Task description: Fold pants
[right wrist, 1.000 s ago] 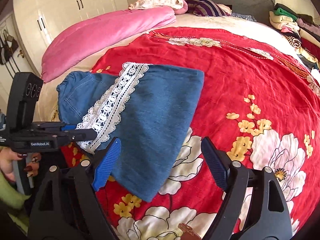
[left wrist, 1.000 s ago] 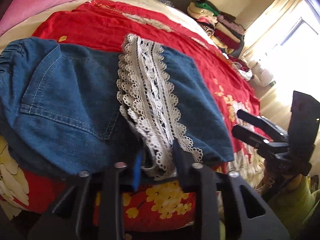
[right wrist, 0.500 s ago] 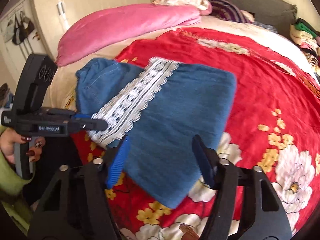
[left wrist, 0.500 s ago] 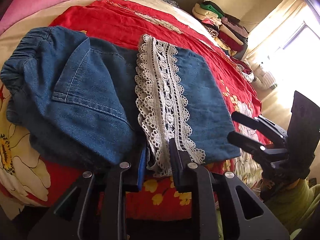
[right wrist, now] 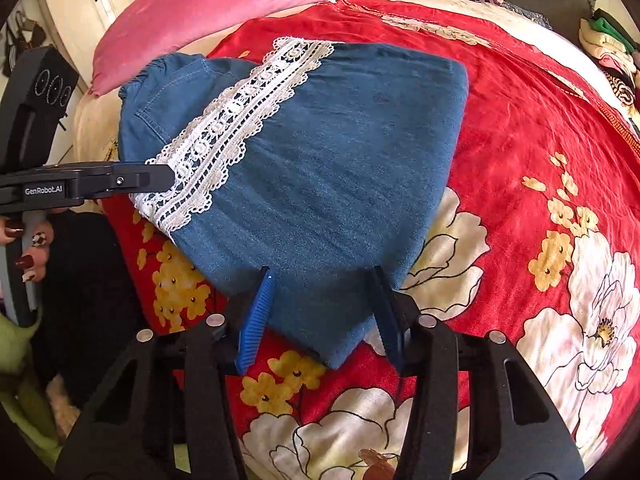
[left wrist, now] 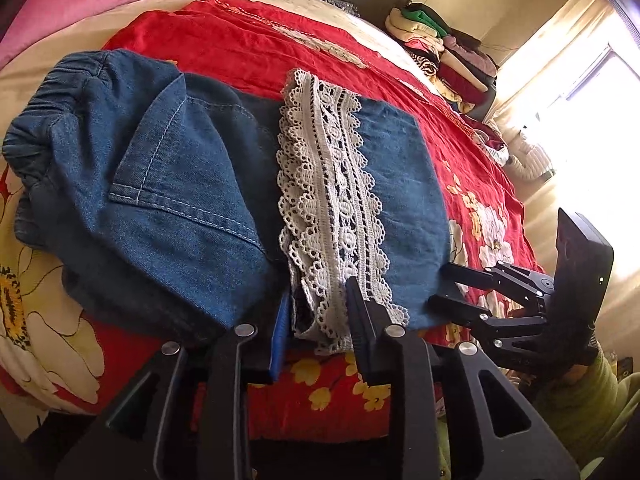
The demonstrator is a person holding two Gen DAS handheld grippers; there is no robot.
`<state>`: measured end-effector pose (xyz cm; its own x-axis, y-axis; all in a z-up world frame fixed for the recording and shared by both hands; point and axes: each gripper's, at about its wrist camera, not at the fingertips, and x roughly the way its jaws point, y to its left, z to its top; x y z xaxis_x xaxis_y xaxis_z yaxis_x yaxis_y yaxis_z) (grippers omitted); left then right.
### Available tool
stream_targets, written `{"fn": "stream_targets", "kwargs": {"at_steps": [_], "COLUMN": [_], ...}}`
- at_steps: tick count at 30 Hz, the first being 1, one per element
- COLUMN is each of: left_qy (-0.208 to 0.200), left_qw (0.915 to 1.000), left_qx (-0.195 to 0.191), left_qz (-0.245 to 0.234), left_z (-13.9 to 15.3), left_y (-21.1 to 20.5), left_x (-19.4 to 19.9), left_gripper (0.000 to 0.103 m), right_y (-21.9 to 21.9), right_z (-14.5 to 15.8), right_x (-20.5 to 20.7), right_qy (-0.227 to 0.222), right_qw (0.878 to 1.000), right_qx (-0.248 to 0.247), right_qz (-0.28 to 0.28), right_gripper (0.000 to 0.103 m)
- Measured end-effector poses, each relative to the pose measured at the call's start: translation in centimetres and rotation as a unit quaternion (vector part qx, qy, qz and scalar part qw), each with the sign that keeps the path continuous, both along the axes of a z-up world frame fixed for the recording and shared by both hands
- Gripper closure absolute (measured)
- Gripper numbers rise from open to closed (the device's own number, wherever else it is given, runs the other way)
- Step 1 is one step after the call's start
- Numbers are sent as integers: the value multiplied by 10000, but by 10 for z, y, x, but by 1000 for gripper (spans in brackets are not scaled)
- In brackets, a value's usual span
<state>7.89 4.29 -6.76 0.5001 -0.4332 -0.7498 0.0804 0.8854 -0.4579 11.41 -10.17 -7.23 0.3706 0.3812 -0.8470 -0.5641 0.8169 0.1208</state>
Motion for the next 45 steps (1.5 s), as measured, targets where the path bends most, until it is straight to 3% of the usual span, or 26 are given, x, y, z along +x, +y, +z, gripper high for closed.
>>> {"fn": "stream_targets", "kwargs": {"at_steps": [5,14,22,25,29,34,43,45], "left_qy": [-252,-858,-479,-426,-409,-399,-550,-603], "left_qw": [9996,9935,9898,9914,9917,9936,9940,9940], "left_qx": [144,729,1187,1085,1059,907,887,894], "left_qz": [53,-174,-620,-598,-605,-551,-321,-203], "left_z": [16,48,16,12,10,14,33,39], "left_y": [8,-10,-45,-40,-37,-34,-25,-18], "left_x": [-10,-22,-14,-13,-17,-14,-25,-27], "left_gripper": [62,63,63,62,62,59,56,45], "right_y": [-11,-7,24,27,25,16,-10,-15], "right_z": [16,47,32,12,5,15,41,44], "right_x": [-3,23,58,63,61,54,37,37], "right_qy": [-97,-604,-437,-186,-199,-181,-424,-453], "right_qw": [9994,9967,9987,9998,9998,9993,9958,9949], "right_qx": [323,514,222,-16,-9,312,648,702], "right_qz": [-109,-186,105,5,-26,-137,-485,-572], "right_gripper": [56,53,57,57,57,42,29,27]}}
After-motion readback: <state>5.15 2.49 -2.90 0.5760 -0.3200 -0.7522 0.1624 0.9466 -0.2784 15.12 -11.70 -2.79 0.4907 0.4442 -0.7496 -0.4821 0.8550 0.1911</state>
